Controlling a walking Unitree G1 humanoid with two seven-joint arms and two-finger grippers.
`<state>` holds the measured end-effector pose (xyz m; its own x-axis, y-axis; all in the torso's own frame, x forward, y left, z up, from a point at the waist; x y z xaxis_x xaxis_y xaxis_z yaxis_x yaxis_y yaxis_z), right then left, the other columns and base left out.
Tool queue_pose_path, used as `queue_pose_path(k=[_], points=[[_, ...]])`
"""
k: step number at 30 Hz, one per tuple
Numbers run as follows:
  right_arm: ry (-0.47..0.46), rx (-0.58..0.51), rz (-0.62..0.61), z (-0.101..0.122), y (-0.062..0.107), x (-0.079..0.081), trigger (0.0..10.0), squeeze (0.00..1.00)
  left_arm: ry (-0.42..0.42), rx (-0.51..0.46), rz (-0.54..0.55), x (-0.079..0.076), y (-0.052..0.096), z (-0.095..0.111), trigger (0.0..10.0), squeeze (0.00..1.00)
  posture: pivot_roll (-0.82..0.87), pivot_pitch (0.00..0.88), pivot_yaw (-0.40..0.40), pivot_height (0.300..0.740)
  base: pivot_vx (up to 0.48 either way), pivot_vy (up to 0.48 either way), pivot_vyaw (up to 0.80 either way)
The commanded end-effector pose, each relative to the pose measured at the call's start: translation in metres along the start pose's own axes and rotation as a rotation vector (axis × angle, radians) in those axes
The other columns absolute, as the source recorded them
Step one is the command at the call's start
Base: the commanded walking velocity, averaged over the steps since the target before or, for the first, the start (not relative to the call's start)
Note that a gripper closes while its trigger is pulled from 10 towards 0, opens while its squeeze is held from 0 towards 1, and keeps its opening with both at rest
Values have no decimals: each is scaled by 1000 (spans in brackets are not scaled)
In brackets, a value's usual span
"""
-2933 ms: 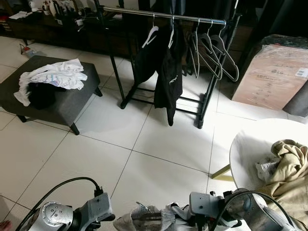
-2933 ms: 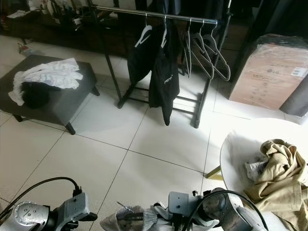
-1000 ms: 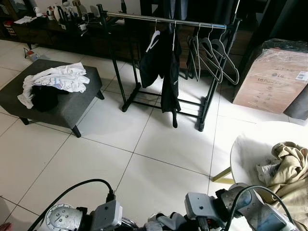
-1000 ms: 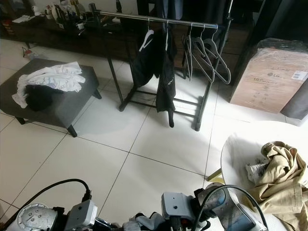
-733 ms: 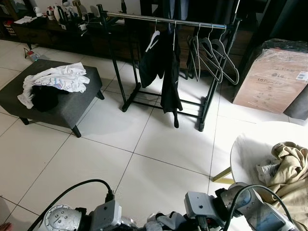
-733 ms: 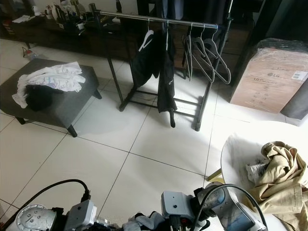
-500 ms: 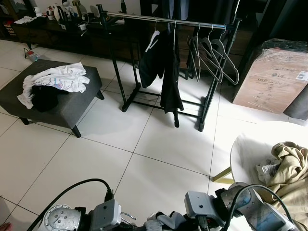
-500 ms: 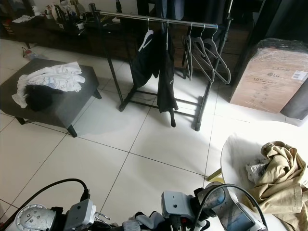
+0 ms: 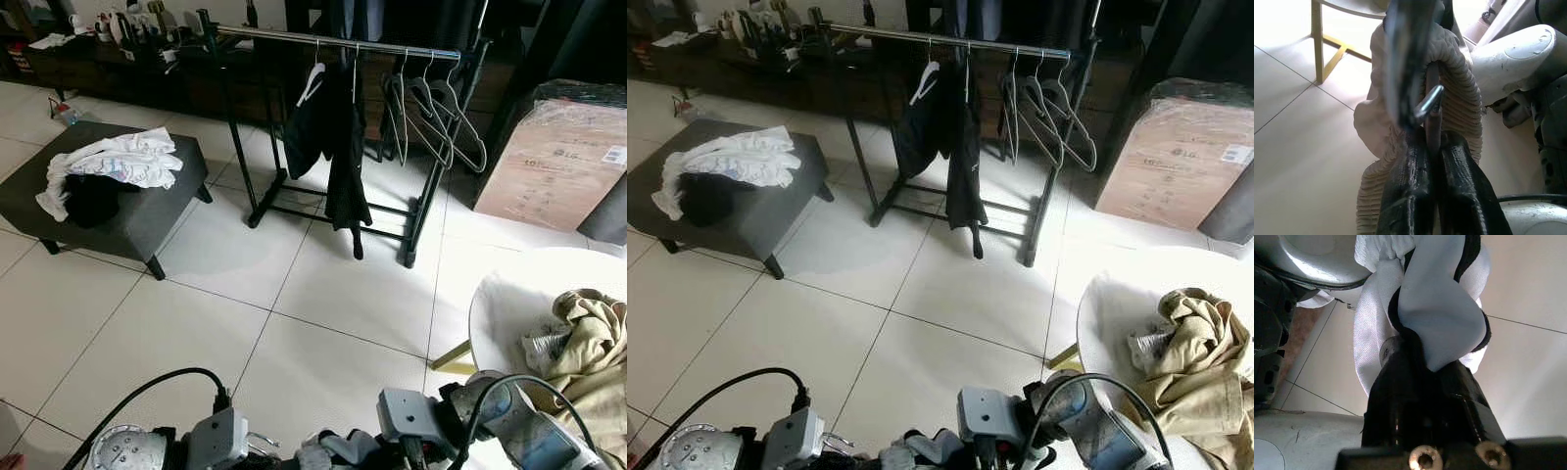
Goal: Hang hanger
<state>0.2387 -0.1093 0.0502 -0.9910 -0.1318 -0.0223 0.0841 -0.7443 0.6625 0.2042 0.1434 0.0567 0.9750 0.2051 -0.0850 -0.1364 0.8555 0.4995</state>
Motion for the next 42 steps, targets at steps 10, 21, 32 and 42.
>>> queue_pose_path(k=[10,21,32,42], points=[[4,-28,15,3,5,3,0,0,27,14,0,4,0,-3,10000,1000,-64,165,7,740,0,0,0],[-1,-43,40,5,6,7,0,0,37,9,-7,3,-2,-1,10000,0,-63,173,3,740,0,0,0],[3,-54,54,9,7,7,0,0,65,13,-110,-4,-5,1,10000,0,-68,177,1,740,0,0,0],[-2,-57,55,10,8,8,0,0,65,17,-112,-2,-6,3,0,0,-69,182,3,740,0,0,0]])
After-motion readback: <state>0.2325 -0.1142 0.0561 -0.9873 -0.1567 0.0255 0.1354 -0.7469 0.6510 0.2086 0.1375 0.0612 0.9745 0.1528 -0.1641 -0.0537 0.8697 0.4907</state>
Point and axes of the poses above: a point about 5 cm out from each wrist's last joint towards the gripper, its own y axis pointing back from the gripper into the wrist, its own z axis along the axis of the wrist's last joint, x = y × z, the point moved 3 cm from there along -y, pointing out of the wrist towards the gripper, and after that the axes turned 7 degrees about y, right-handed, at the moved point
